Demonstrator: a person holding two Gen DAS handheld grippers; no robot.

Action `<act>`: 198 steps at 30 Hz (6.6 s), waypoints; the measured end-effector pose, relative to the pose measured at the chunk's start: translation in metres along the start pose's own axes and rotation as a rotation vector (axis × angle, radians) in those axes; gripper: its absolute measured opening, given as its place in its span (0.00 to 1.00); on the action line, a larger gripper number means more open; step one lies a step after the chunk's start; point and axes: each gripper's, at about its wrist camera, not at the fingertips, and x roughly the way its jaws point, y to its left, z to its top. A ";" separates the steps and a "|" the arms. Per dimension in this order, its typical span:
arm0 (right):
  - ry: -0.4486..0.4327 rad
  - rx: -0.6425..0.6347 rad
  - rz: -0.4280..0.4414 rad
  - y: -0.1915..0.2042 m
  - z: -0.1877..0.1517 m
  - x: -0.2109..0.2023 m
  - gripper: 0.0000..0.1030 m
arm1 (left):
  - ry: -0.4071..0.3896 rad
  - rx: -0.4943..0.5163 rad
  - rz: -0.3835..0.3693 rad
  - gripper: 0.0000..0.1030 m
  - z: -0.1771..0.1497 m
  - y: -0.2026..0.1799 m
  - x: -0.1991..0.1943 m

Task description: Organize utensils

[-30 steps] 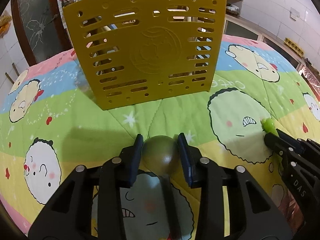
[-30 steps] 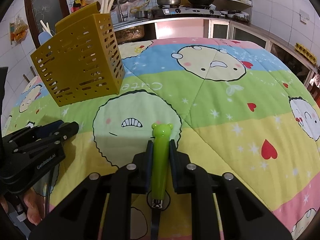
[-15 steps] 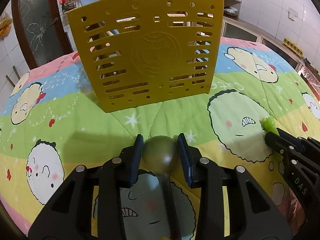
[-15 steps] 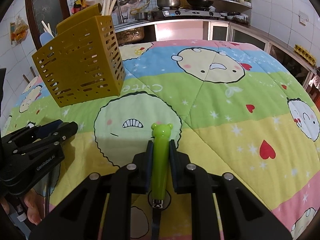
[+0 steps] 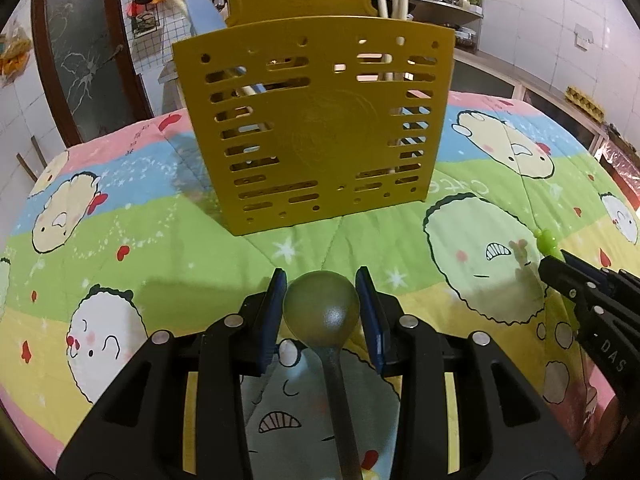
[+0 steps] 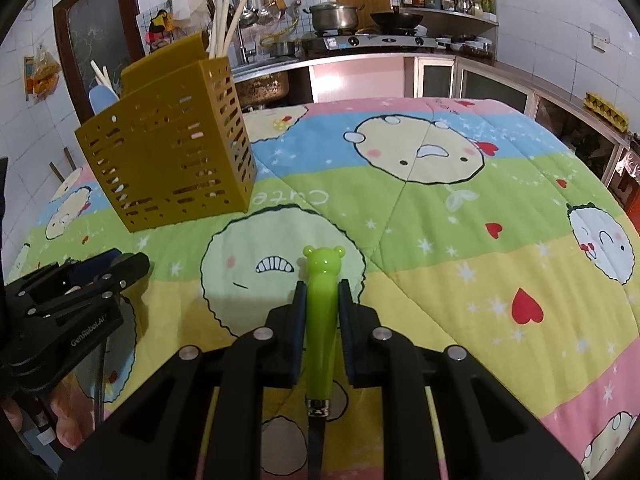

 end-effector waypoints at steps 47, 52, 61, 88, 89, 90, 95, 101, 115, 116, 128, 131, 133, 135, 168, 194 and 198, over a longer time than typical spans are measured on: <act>-0.446 -0.083 -0.016 0.040 0.019 -0.113 0.15 | -0.442 -0.062 0.028 0.33 -0.002 0.061 -0.125; -0.448 -0.088 -0.023 0.039 0.025 -0.115 0.15 | -0.470 -0.062 0.021 0.33 0.006 0.062 -0.127; -0.468 -0.112 -0.001 0.044 0.042 -0.125 0.15 | -0.541 -0.090 -0.019 0.34 0.032 0.070 -0.144; -0.582 -0.116 0.107 0.094 0.179 -0.114 0.15 | -0.740 -0.135 0.059 0.34 0.174 0.071 -0.092; -0.567 -0.110 0.113 0.093 0.180 -0.107 0.15 | -0.733 -0.139 0.055 0.34 0.171 0.071 -0.087; -0.549 -0.103 0.119 0.093 0.181 -0.100 0.15 | -0.726 -0.139 0.055 0.34 0.169 0.071 -0.081; -0.451 -0.106 0.114 0.094 0.180 -0.068 0.15 | -0.693 -0.111 0.075 0.34 0.159 0.068 -0.059; -0.355 -0.119 0.079 0.094 0.172 -0.032 0.15 | -0.655 -0.109 0.087 0.34 0.146 0.073 -0.049; -0.342 -0.080 0.041 0.073 0.153 -0.022 0.65 | -0.610 -0.071 0.126 0.80 0.098 0.087 -0.111; -0.357 -0.096 0.031 0.071 0.149 -0.032 0.66 | -0.612 -0.070 0.123 0.86 0.093 0.088 -0.118; -0.460 -0.147 0.045 0.052 0.019 -0.112 0.96 | -0.548 -0.097 0.064 0.95 -0.029 0.095 -0.165; -0.467 -0.170 0.043 0.054 -0.014 -0.119 0.96 | -0.527 -0.136 0.076 0.95 -0.056 0.098 -0.162; -0.461 -0.184 0.042 0.055 -0.031 -0.121 0.96 | -0.512 -0.182 0.068 0.95 -0.073 0.102 -0.159; -0.464 -0.182 0.039 0.053 -0.047 -0.122 0.96 | -0.491 -0.202 0.052 0.95 -0.082 0.104 -0.156; -0.562 -0.143 0.010 0.046 -0.076 -0.128 0.96 | -0.537 -0.122 0.105 0.95 -0.102 0.080 -0.146; -0.562 -0.135 -0.002 0.040 -0.075 -0.128 0.96 | -0.557 -0.110 0.115 0.95 -0.103 0.073 -0.152; -0.561 -0.137 -0.005 0.042 -0.075 -0.128 0.96 | -0.560 -0.106 0.116 0.95 -0.103 0.072 -0.152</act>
